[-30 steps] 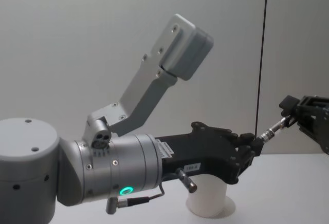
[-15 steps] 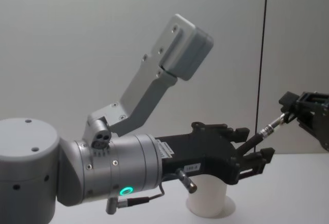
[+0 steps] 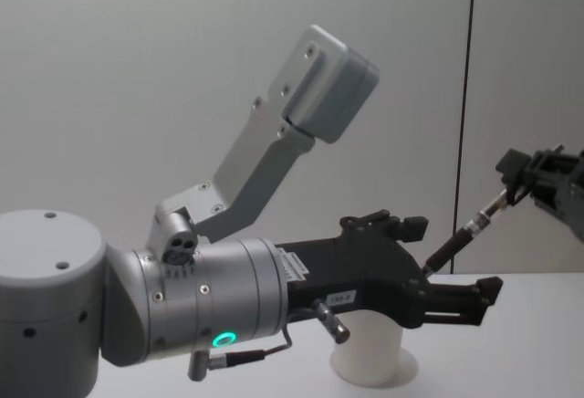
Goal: Place the pen into the pen holder.
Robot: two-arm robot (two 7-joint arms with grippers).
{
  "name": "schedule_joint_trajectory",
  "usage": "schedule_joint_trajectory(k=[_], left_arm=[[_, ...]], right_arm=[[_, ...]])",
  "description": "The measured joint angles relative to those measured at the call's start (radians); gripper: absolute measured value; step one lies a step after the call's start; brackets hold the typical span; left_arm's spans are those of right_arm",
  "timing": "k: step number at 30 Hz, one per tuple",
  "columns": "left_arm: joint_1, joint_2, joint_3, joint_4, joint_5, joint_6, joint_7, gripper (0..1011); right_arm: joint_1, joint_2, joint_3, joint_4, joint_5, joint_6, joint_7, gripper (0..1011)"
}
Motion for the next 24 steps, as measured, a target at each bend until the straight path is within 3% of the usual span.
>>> schedule_joint_trajectory(k=[2, 12, 24], left_arm=[[0.0, 0.0, 0.0, 0.0, 0.0, 0.0, 0.0, 1003], [0.0, 0.0, 0.0, 0.0, 0.0, 0.0, 0.0, 1004], [0.0, 0.0, 0.0, 0.0, 0.0, 0.0, 0.0, 1004]], right_arm=[[0.014, 0.004, 0.0, 0.008, -0.029, -0.014, 0.01, 132], [0.098, 0.025, 0.007, 0.063, -0.14, -0.063, 0.073, 132], [0.263, 0.033, 0.004, 0.206, -0.266, -0.107, 0.172, 132]])
